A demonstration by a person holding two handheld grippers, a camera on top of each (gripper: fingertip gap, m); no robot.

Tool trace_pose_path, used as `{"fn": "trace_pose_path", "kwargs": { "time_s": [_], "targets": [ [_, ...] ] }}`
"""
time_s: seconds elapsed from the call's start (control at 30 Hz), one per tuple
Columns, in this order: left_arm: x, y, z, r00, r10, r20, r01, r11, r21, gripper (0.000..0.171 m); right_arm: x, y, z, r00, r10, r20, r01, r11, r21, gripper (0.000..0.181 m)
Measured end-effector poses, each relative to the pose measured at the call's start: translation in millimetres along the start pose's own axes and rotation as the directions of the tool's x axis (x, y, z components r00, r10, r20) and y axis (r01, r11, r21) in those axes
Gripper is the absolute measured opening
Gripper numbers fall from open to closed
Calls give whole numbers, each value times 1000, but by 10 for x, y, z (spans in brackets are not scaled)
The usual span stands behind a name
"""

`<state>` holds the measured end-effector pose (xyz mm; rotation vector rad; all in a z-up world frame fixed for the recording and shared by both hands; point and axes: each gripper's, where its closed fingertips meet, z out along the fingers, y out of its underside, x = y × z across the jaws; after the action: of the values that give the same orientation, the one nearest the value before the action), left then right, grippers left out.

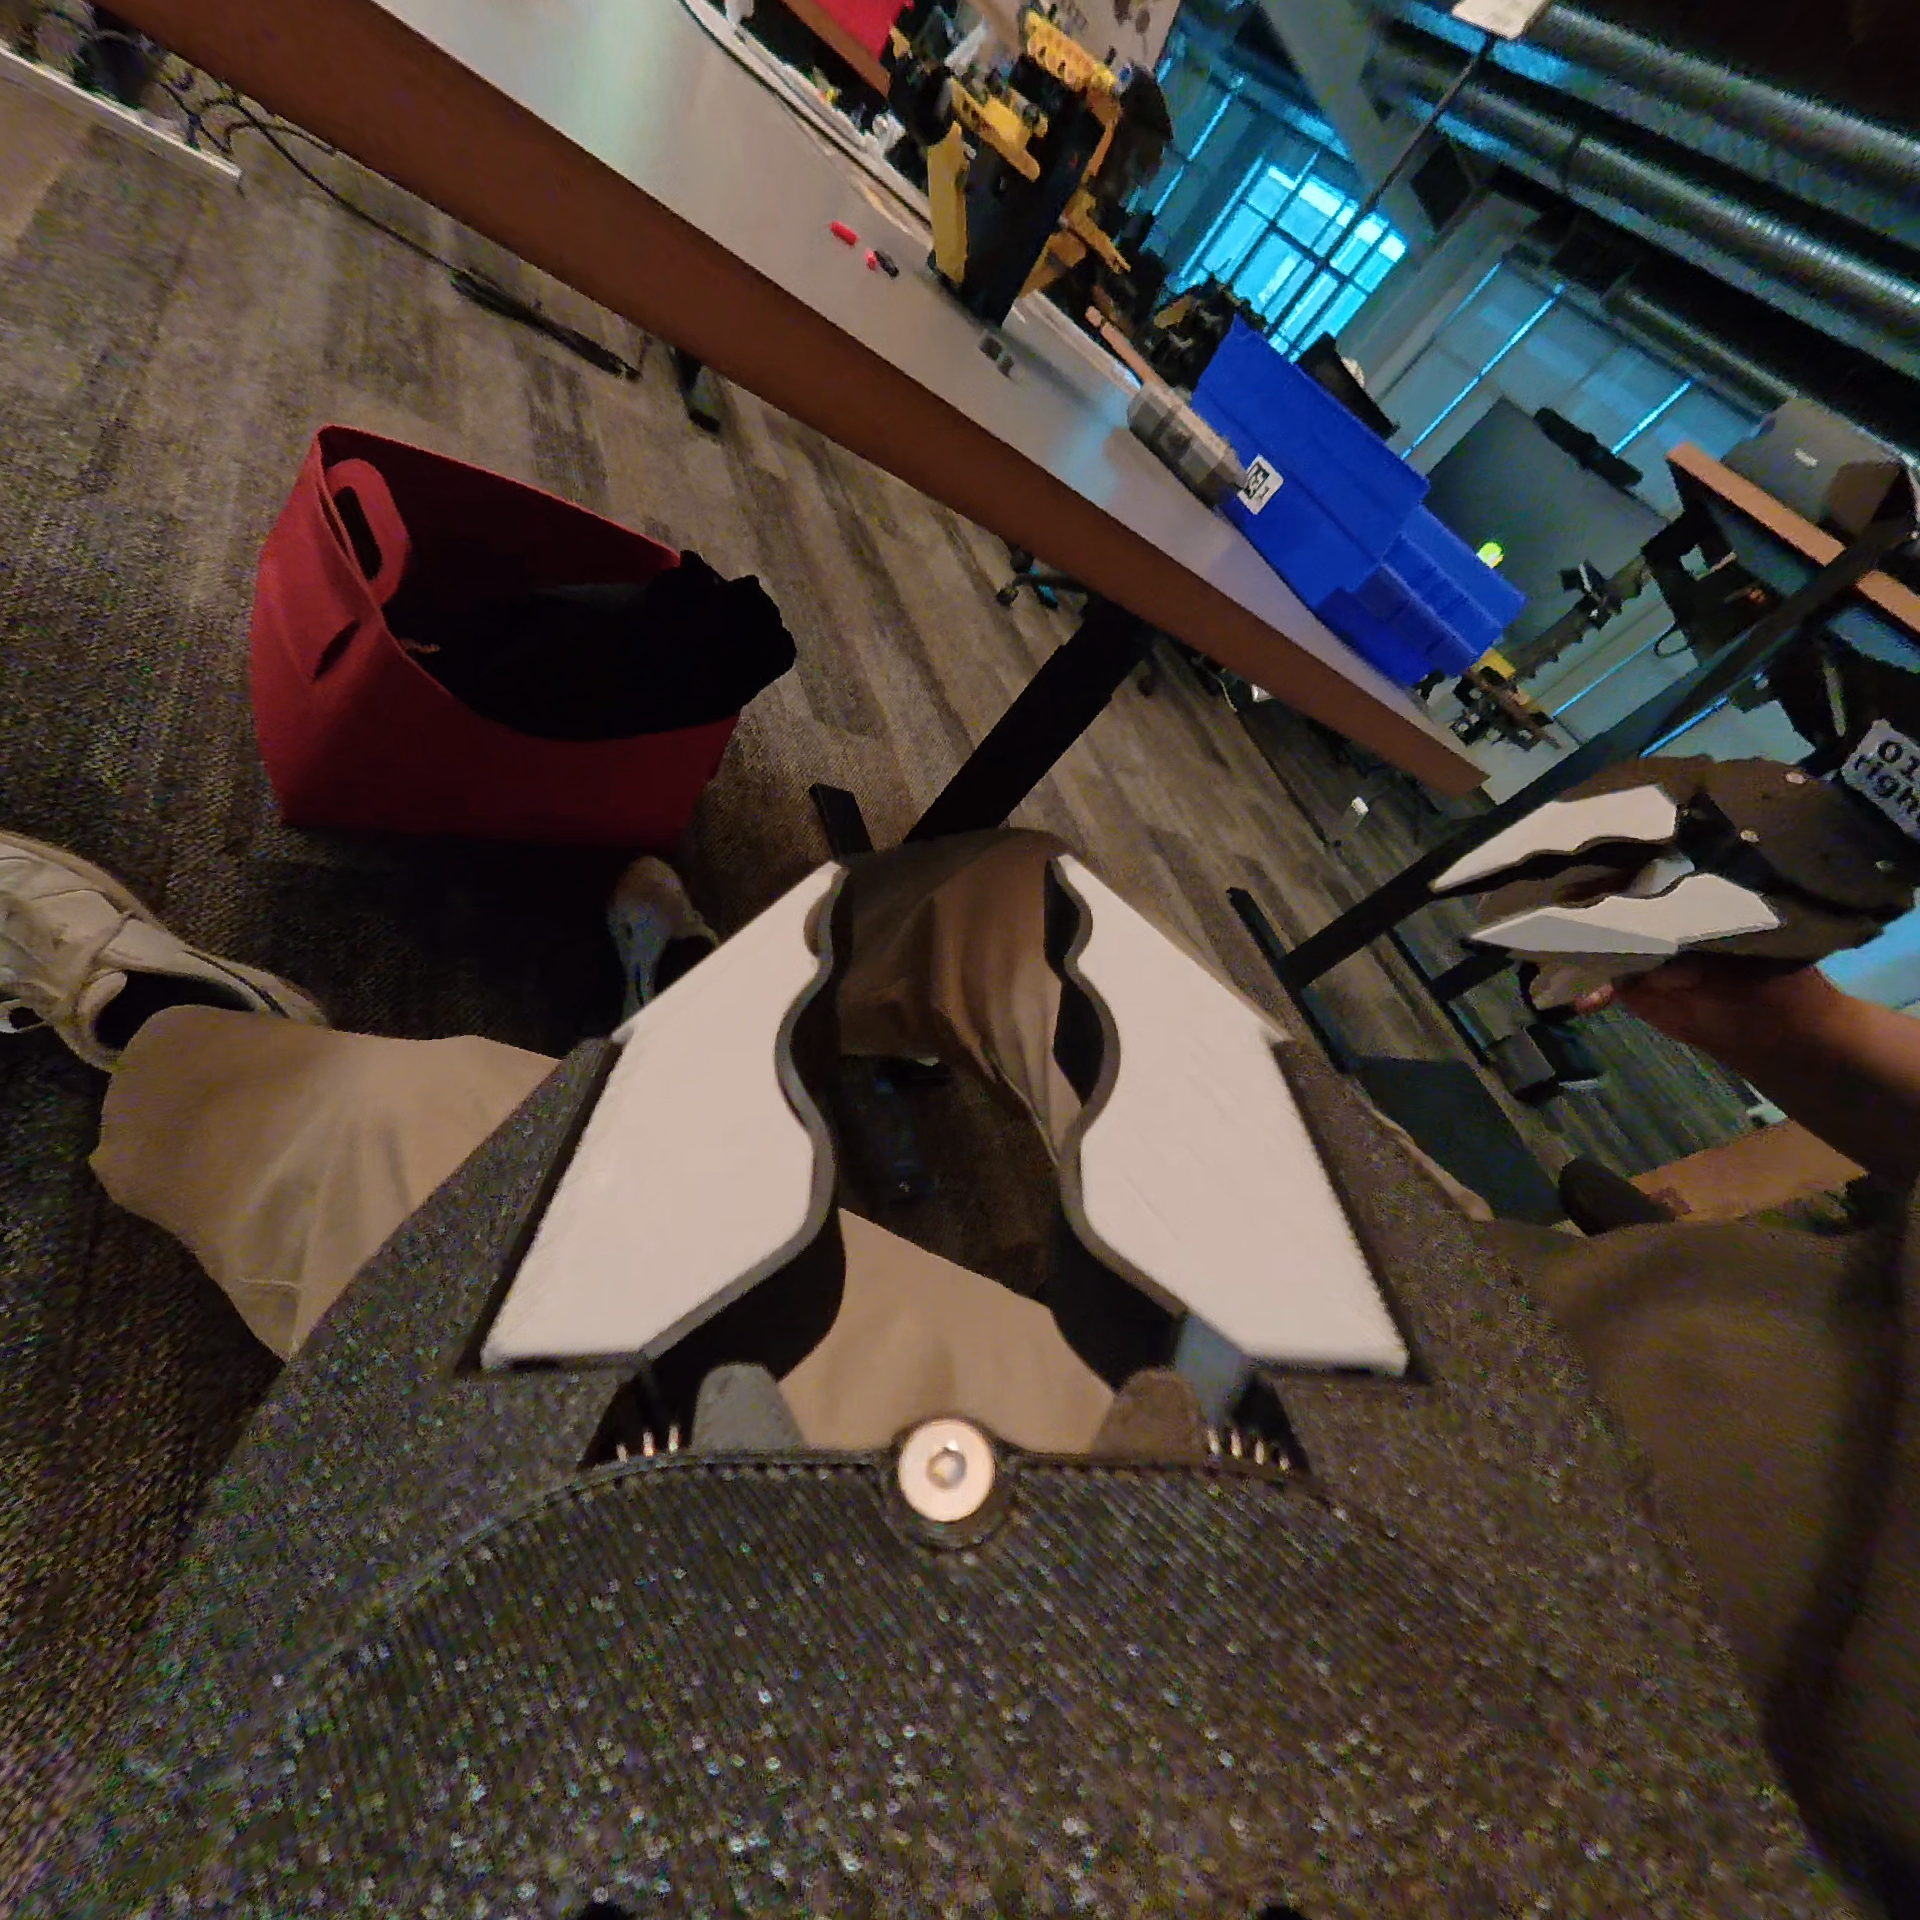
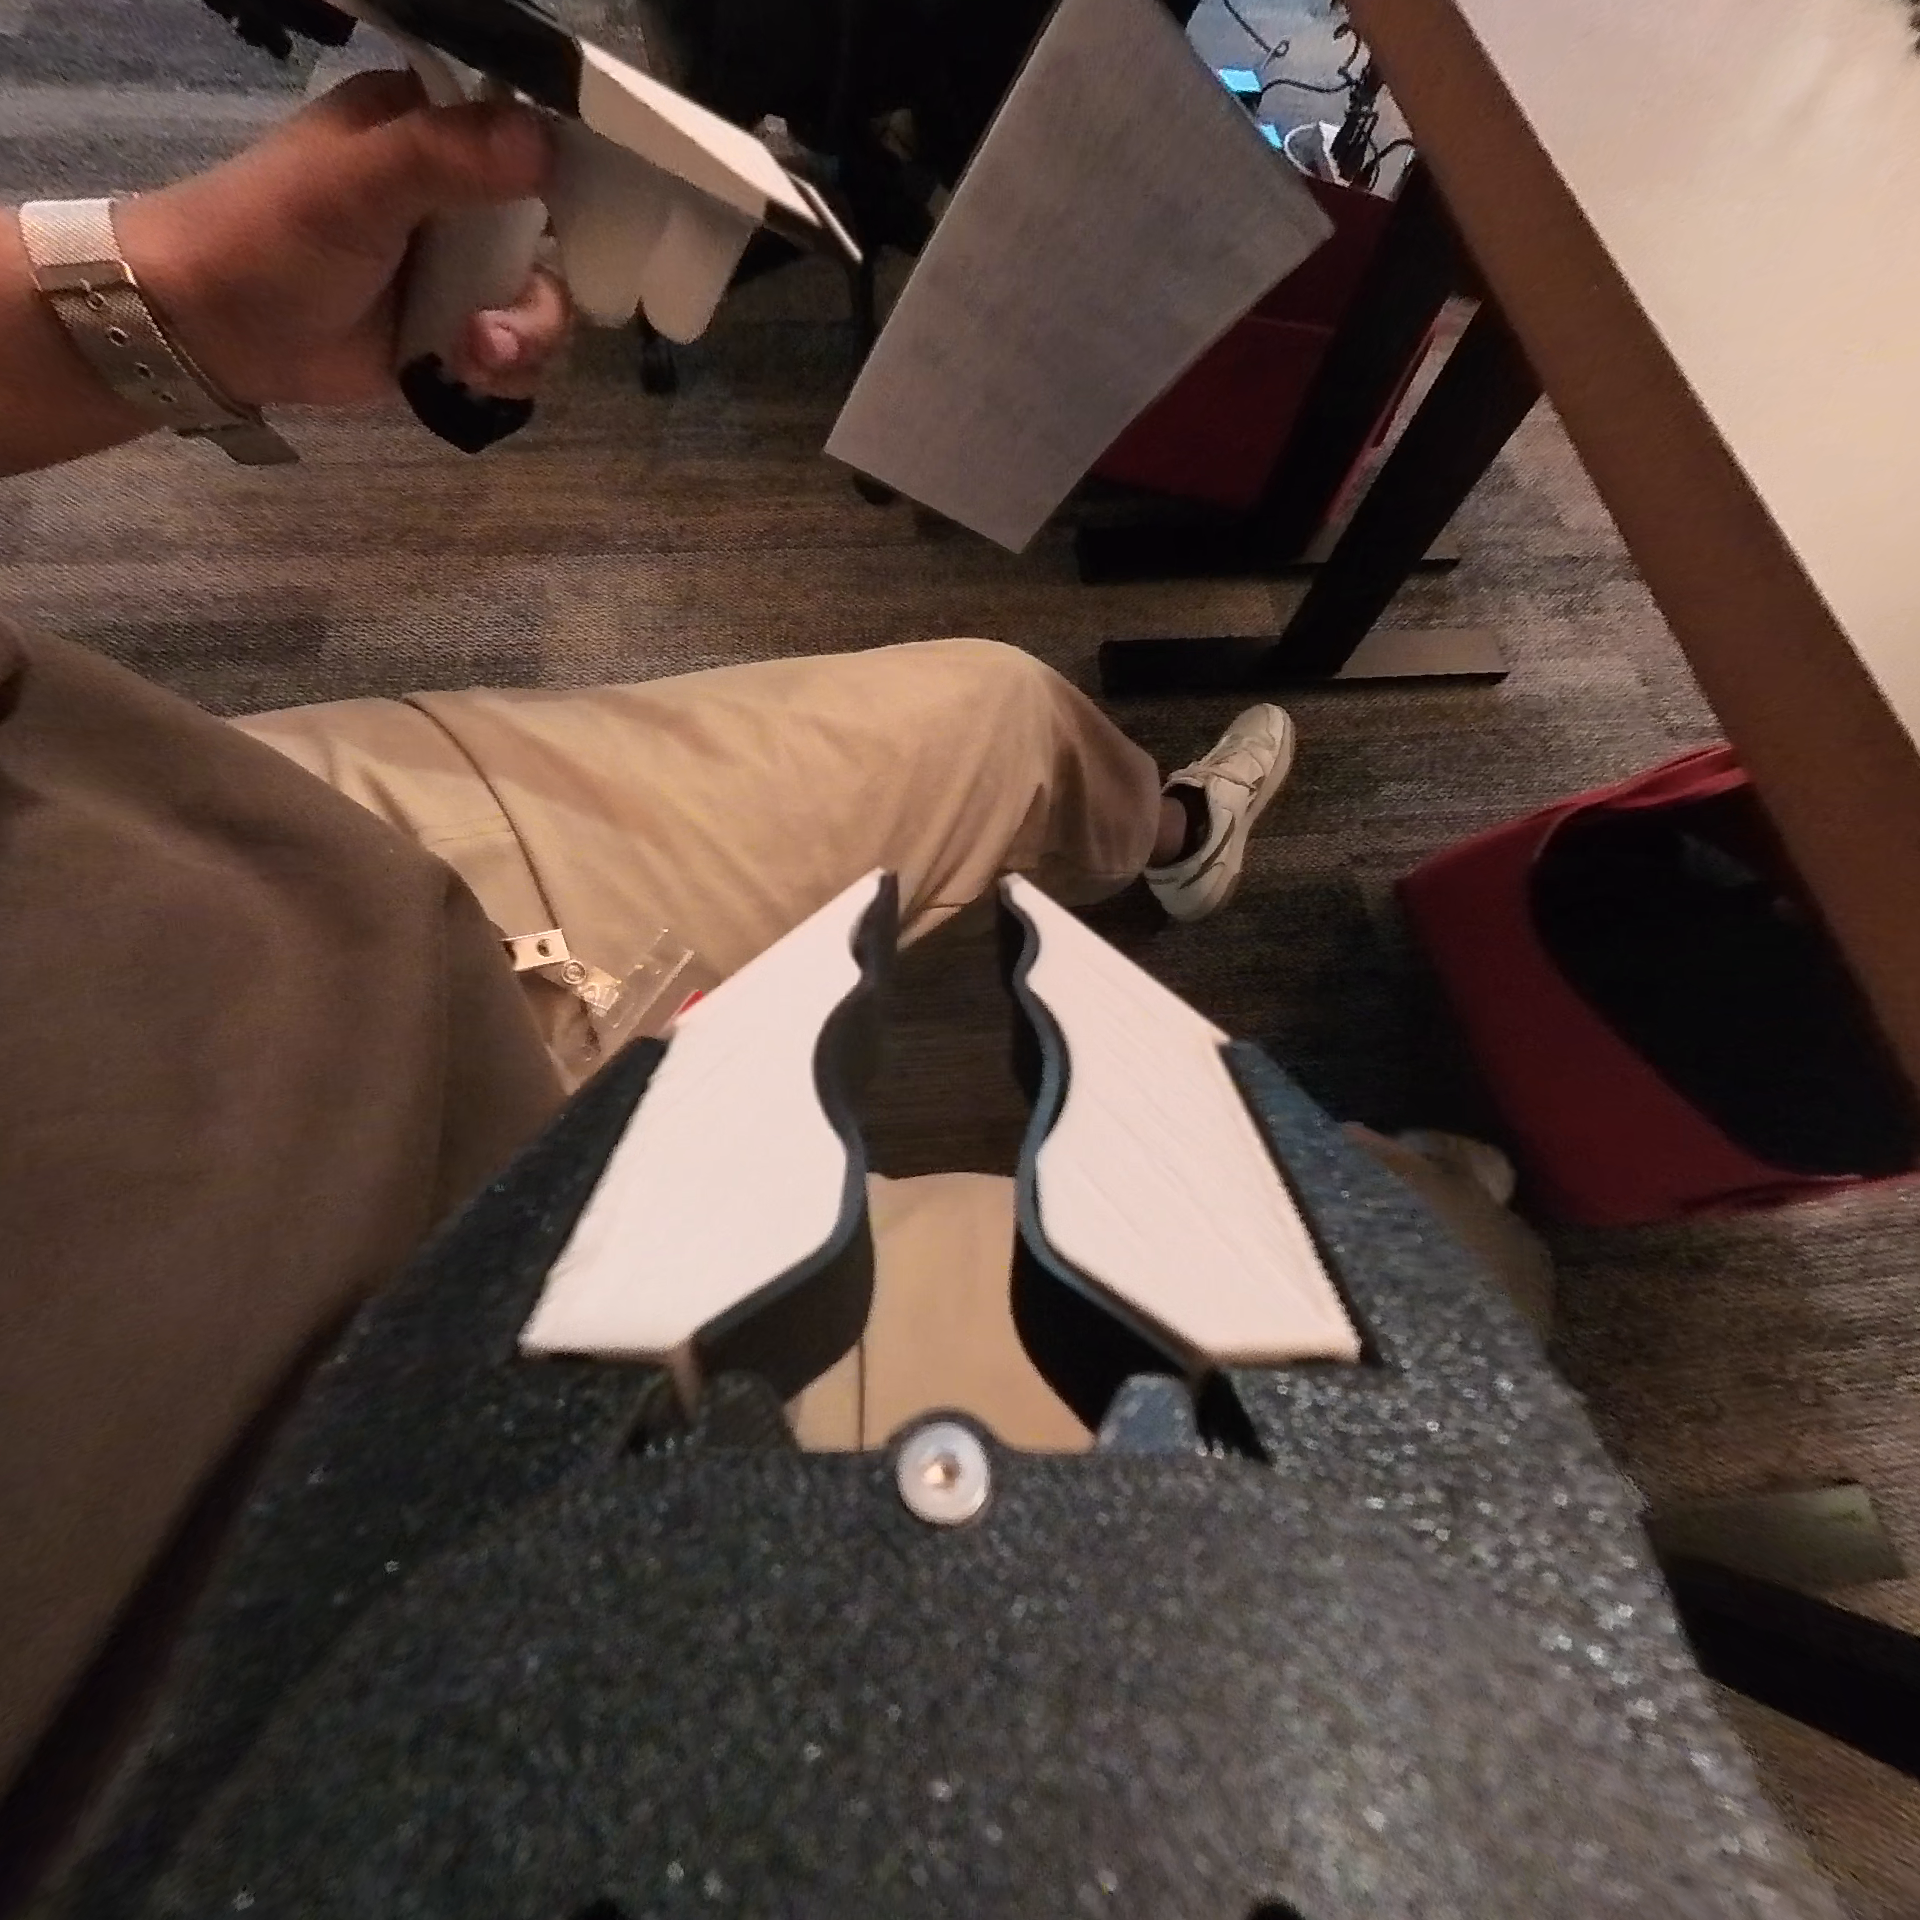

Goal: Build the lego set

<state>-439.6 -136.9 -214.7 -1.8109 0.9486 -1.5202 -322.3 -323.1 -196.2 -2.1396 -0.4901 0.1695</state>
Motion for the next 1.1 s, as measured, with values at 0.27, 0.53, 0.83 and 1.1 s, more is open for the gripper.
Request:
{"fn": "trace_pose_path", "kwargs": {
  "time_s": [0.27, 0.53, 0.83, 1.1],
  "targets": [
    [18, -45, 79, 1000, -27, -16, 27, 999, 26, 33, -91, -51, -79, 999, 45, 26, -46, 999, 20, 18],
    [114, 10, 223, 1000, -10, -26, 10, 1000, -11, 33, -69, 96, -164, 982, 178, 68, -183, 980, 73, 18],
    [185, -16, 120, 991, 132, 21, -131, 990, -47, 34, -24, -130, -243, 946, 264, 188, -300, 932, 201, 23],
    [-33, -58, 106, 990, 115, 79, -113, 993, -22, 33, 82, 104, -219, 965, 251, 78, -261, 948, 184, 25]
  ]
}}
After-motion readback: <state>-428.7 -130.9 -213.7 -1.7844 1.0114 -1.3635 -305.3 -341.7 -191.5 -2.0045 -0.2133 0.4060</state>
